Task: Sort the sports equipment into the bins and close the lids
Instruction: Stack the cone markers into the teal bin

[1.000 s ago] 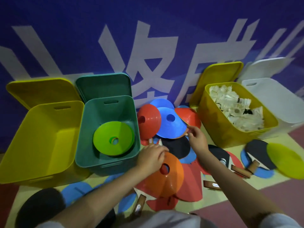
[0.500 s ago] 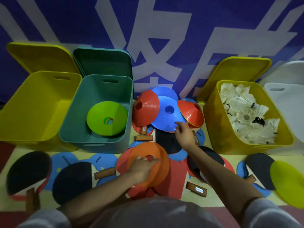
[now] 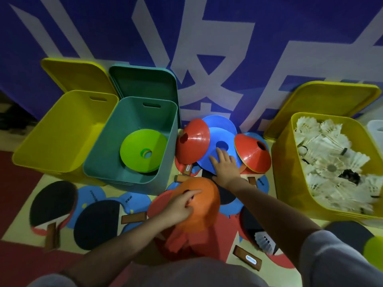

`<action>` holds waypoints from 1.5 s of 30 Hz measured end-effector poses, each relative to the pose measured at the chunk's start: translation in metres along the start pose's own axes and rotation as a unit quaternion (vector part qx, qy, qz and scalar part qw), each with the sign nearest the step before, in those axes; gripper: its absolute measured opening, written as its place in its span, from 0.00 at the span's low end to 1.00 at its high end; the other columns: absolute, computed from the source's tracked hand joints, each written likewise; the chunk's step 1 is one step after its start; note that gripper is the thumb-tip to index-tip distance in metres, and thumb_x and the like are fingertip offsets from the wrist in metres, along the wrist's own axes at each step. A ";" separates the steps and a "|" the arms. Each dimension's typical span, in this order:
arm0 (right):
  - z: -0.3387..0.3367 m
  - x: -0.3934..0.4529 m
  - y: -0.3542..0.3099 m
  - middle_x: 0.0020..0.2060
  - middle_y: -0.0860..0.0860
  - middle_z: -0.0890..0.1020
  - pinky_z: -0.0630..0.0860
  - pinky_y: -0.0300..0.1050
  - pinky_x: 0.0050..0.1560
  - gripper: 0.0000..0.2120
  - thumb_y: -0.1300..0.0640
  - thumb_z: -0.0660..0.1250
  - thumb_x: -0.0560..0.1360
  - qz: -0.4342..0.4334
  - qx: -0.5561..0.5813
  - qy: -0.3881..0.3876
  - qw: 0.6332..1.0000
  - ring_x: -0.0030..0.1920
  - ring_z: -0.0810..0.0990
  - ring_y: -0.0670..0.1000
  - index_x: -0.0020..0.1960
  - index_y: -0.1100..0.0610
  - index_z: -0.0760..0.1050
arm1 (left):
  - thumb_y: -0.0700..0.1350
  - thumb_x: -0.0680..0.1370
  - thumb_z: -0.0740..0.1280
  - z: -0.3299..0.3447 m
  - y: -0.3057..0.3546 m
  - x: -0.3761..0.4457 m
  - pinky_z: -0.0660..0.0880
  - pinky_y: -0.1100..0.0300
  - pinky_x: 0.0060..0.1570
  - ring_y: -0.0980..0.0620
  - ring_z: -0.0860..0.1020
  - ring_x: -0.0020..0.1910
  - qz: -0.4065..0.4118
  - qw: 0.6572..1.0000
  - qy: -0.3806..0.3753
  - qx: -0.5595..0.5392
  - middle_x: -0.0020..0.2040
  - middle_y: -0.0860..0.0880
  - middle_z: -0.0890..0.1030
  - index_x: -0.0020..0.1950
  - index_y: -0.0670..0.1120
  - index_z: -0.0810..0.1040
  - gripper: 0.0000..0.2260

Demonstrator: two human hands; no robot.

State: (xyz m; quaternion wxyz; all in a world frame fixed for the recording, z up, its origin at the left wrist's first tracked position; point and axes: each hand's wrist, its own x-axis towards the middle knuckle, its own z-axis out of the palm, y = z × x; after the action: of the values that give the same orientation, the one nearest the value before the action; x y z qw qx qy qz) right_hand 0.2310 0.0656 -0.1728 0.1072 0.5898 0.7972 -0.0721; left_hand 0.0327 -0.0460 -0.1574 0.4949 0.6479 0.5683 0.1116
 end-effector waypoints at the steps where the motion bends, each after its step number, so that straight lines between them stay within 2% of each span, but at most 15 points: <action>1: 0.005 -0.002 0.001 0.77 0.60 0.44 0.53 0.57 0.73 0.39 0.51 0.67 0.75 0.001 -0.013 0.004 1.000 0.77 0.46 0.61 0.78 0.51 0.49 | 0.33 0.75 0.62 -0.001 0.004 0.002 0.68 0.67 0.40 0.59 0.70 0.39 0.000 0.999 0.018 -0.032 0.44 0.52 0.70 0.70 0.54 0.70 0.26; 5: 0.012 -0.016 0.004 0.77 0.62 0.50 0.58 0.57 0.70 0.38 0.55 0.62 0.77 0.020 -0.051 0.020 0.998 0.76 0.52 0.62 0.79 0.50 0.42 | 0.36 0.79 0.61 -0.009 0.023 -0.002 0.68 0.74 0.45 0.62 0.74 0.44 0.011 0.989 0.071 -0.130 0.49 0.53 0.75 0.65 0.54 0.73 0.18; 9: 0.013 -0.022 0.009 0.62 0.62 0.74 0.73 0.55 0.52 0.48 0.51 0.77 0.57 0.044 -0.043 0.031 0.998 0.60 0.71 0.62 0.75 0.51 0.63 | 0.49 0.78 0.67 -0.013 0.029 -0.008 0.69 0.71 0.55 0.66 0.76 0.55 0.004 0.966 0.096 -0.238 0.60 0.54 0.79 0.62 0.52 0.76 0.13; 13: 0.006 -0.030 0.015 0.52 0.60 0.77 0.77 0.51 0.42 0.42 0.53 0.76 0.56 0.032 0.022 0.116 0.992 0.49 0.77 0.62 0.69 0.58 0.70 | 0.66 0.62 0.71 -0.021 0.019 -0.012 0.70 0.65 0.59 0.64 0.76 0.57 -0.021 0.968 0.101 -0.230 0.59 0.59 0.78 0.60 0.61 0.72 0.29; 16: 0.002 -0.038 0.019 0.50 0.56 0.77 0.77 0.52 0.46 0.43 0.45 0.76 0.60 0.024 0.035 0.127 0.991 0.50 0.77 0.60 0.71 0.58 0.68 | 0.73 0.56 0.72 -0.029 0.007 -0.016 0.68 0.60 0.65 0.62 0.72 0.63 -0.047 0.975 0.094 -0.197 0.64 0.60 0.72 0.66 0.62 0.67 0.42; 19: 0.010 -0.045 0.018 0.51 0.55 0.78 0.75 0.55 0.51 0.50 0.37 0.76 0.58 0.043 -0.003 0.080 0.996 0.53 0.76 0.60 0.73 0.57 0.65 | 0.68 0.57 0.72 -0.038 0.008 -0.020 0.67 0.55 0.68 0.57 0.71 0.65 -0.067 0.966 0.101 -0.228 0.67 0.55 0.71 0.69 0.58 0.67 0.42; 23: 0.031 -0.053 0.008 0.56 0.58 0.79 0.74 0.59 0.59 0.54 0.38 0.80 0.49 0.047 -0.019 0.053 0.997 0.61 0.76 0.63 0.71 0.57 0.69 | 0.50 0.73 0.65 -0.050 0.014 -0.029 0.69 0.50 0.66 0.50 0.75 0.63 -0.082 0.944 0.131 -0.292 0.64 0.45 0.77 0.66 0.51 0.72 0.21; 25: 0.039 -0.056 0.000 0.59 0.59 0.78 0.71 0.61 0.62 0.57 0.41 0.81 0.49 0.033 -0.022 0.052 0.998 0.64 0.74 0.62 0.73 0.57 0.65 | 0.39 0.81 0.58 -0.055 0.013 -0.031 0.74 0.55 0.56 0.56 0.81 0.49 -0.119 0.935 0.139 -0.304 0.49 0.48 0.83 0.59 0.48 0.75 0.11; 27: 0.043 -0.058 -0.006 0.58 0.60 0.78 0.71 0.60 0.63 0.59 0.43 0.82 0.49 0.033 -0.019 0.059 0.998 0.64 0.73 0.61 0.74 0.57 0.59 | 0.34 0.81 0.53 -0.057 0.009 -0.031 0.74 0.63 0.39 0.63 0.79 0.30 -0.134 0.928 0.116 -0.327 0.36 0.50 0.80 0.46 0.46 0.75 0.13; 29: 0.043 -0.059 -0.008 0.53 0.60 0.76 0.70 0.59 0.61 0.59 0.47 0.81 0.51 0.040 -0.018 0.077 0.996 0.58 0.72 0.61 0.74 0.56 0.57 | 0.33 0.82 0.52 -0.058 0.003 -0.037 0.72 0.66 0.32 0.62 0.76 0.24 -0.130 0.930 0.100 -0.328 0.33 0.49 0.75 0.43 0.44 0.74 0.15; 31: 0.041 -0.061 -0.006 0.48 0.59 0.74 0.68 0.58 0.57 0.57 0.49 0.80 0.53 0.049 -0.018 0.099 0.994 0.51 0.71 0.61 0.75 0.56 0.56 | 0.36 0.82 0.54 -0.059 0.001 -0.041 0.73 0.61 0.35 0.59 0.78 0.34 -0.147 0.933 0.110 -0.308 0.37 0.53 0.78 0.55 0.43 0.77 0.12; 33: 0.035 -0.064 -0.005 0.46 0.58 0.74 0.69 0.58 0.52 0.59 0.41 0.79 0.52 0.071 -0.003 0.109 0.991 0.48 0.72 0.60 0.76 0.55 0.55 | 0.46 0.80 0.58 -0.060 -0.001 -0.047 0.74 0.59 0.45 0.59 0.78 0.47 -0.121 0.949 0.116 -0.266 0.48 0.55 0.79 0.63 0.53 0.73 0.13; 36: 0.027 -0.069 -0.008 0.47 0.58 0.74 0.72 0.58 0.49 0.60 0.33 0.75 0.51 0.108 0.031 0.105 0.988 0.47 0.75 0.61 0.75 0.55 0.57 | 0.62 0.70 0.61 -0.062 -0.003 -0.060 0.70 0.58 0.62 0.61 0.72 0.62 -0.038 0.978 0.123 -0.166 0.64 0.57 0.72 0.67 0.63 0.67 0.25; 41: 0.011 -0.076 -0.011 0.61 0.62 0.72 0.73 0.58 0.55 0.40 0.39 0.61 0.64 0.091 0.137 0.179 0.970 0.61 0.72 0.65 0.73 0.55 0.63 | 0.50 0.77 0.61 -0.062 0.011 -0.063 0.60 0.78 0.58 0.77 0.63 0.61 0.079 0.978 0.181 -0.065 0.67 0.60 0.66 0.71 0.58 0.64 0.21; 45: -0.011 -0.077 0.002 0.66 0.61 0.72 0.73 0.57 0.62 0.25 0.51 0.54 0.74 0.081 0.191 0.294 0.933 0.66 0.71 0.63 0.67 0.60 0.73 | 0.53 0.75 0.54 -0.069 0.027 -0.052 0.65 0.64 0.67 0.63 0.69 0.66 0.117 0.967 0.220 -0.051 0.68 0.55 0.71 0.70 0.54 0.69 0.23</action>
State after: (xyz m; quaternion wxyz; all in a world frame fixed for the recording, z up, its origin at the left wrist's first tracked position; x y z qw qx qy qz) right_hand 0.2537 -0.0026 -0.1424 -0.2408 0.6567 0.7137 -0.0376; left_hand -0.0160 -0.0510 -0.0813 0.3736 0.6433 0.5768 0.3374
